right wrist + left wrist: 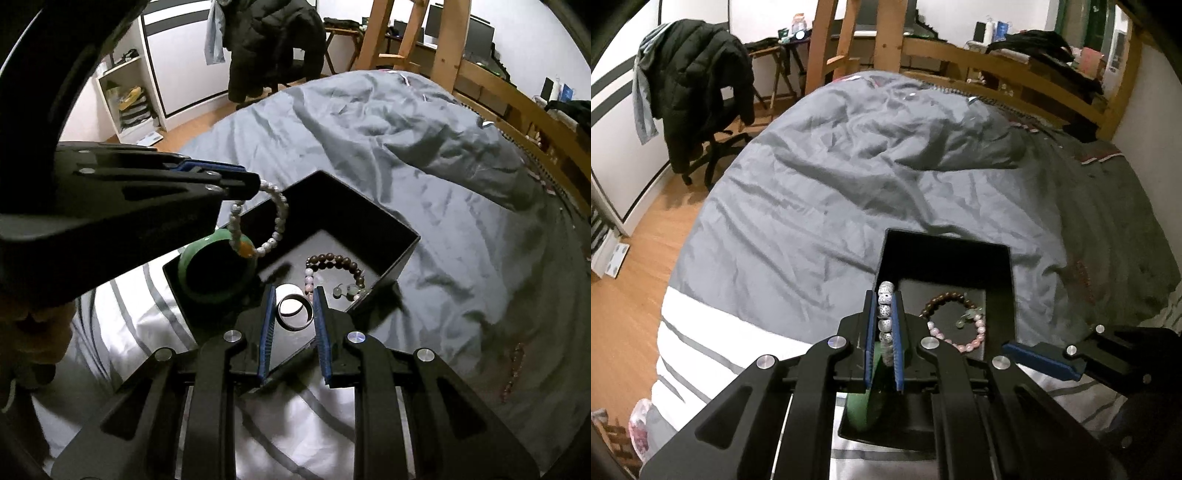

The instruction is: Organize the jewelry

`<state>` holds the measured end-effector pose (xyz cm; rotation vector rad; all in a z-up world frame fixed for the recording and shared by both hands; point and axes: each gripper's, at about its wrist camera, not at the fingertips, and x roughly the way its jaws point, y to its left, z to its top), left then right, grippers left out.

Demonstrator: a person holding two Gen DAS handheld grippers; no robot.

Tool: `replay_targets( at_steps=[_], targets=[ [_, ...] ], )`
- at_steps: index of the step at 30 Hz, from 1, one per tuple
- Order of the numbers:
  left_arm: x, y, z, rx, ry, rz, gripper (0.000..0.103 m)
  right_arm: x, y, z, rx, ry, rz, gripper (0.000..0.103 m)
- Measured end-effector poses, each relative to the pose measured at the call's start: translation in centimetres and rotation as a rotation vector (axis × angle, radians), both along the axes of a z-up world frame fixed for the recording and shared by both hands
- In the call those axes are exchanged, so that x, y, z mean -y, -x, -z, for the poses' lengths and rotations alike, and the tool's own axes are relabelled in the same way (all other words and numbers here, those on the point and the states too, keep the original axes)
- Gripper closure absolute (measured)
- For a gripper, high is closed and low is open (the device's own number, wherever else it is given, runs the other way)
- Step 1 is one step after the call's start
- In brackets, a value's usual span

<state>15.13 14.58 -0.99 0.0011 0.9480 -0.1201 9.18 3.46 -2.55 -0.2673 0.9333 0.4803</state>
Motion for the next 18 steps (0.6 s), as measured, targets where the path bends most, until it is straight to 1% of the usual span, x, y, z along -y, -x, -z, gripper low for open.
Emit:
replay_targets(
  at_steps=[3, 5, 7, 8, 9, 10, 11, 12, 13, 14, 15, 16, 17, 18],
  targets=[
    [-0.4, -0.3, 0.5, -0.02, 0.0, -0.024, 0.095, -0.6, -0.3, 0.6, -0.022, -0.015, 0.0, 0.082],
    [-0.7, -0.3, 0.4, -0.018, 0.004, -0.043, 0.095, -0.8, -0.3, 0.9, -0.027, -0.019, -0.01, 0.081],
    [-1.1, -0.4, 0.5, -0.019, 0.02, -0.062, 0.094, -0.9, -0.3, 1.2, -0.031, -0.009, -0.011, 0.078],
    [-1.3, -0.5, 0.6, -0.026, 0.035, -0.07, 0.088, -0.8, -0.2, 1.4, -0.035, -0.005, -0.011, 0.067],
    [-1.5, -0.5, 0.6, -0.028, 0.039, -0.078, 0.076, -0.7, -0.2, 1.4, -0.043, -0.018, -0.019, 0.061],
    [-1.5, -0.5, 0.6, -0.022, 0.033, -0.088, 0.068, -0.5, 0.0, 1.2, -0.04, -0.042, -0.025, 0.05],
    [-1.5, -0.4, 0.4, -0.013, 0.029, -0.095, 0.052, -0.3, 0.1, 1.0, -0.03, -0.052, -0.021, 0.046],
    [-1.5, -0.4, 0.3, -0.004, 0.029, -0.099, 0.047, 0.1, 0.3, 0.5, -0.014, -0.069, -0.012, 0.045],
    [-1.5, -0.2, 0.0, 0.012, 0.029, -0.099, 0.046, 0.7, 0.4, -0.1, -0.007, -0.091, 0.001, 0.041],
    [-1.4, 0.0, -0.2, 0.023, 0.033, -0.099, 0.042, 1.4, 0.5, -0.5, 0.0, -0.108, 0.017, 0.031],
    [-1.5, 0.1, -0.4, 0.035, 0.04, -0.104, 0.026, 2.4, 0.7, -1.1, 0.014, -0.119, 0.041, 0.024],
    [-1.5, 0.4, -0.8, 0.062, 0.054, -0.122, 0.018, 3.4, 1.0, -1.6, 0.031, -0.121, 0.058, 0.009],
    [-1.5, 0.6, -1.1, 0.082, 0.074, -0.129, 0.011, 4.2, 1.2, -1.9, 0.049, -0.121, 0.069, 0.008],
    [-1.4, 0.8, -1.3, 0.096, 0.098, -0.124, 0.011, 5.4, 1.5, -2.2, 0.058, -0.105, 0.08, 0.008]
  ],
)
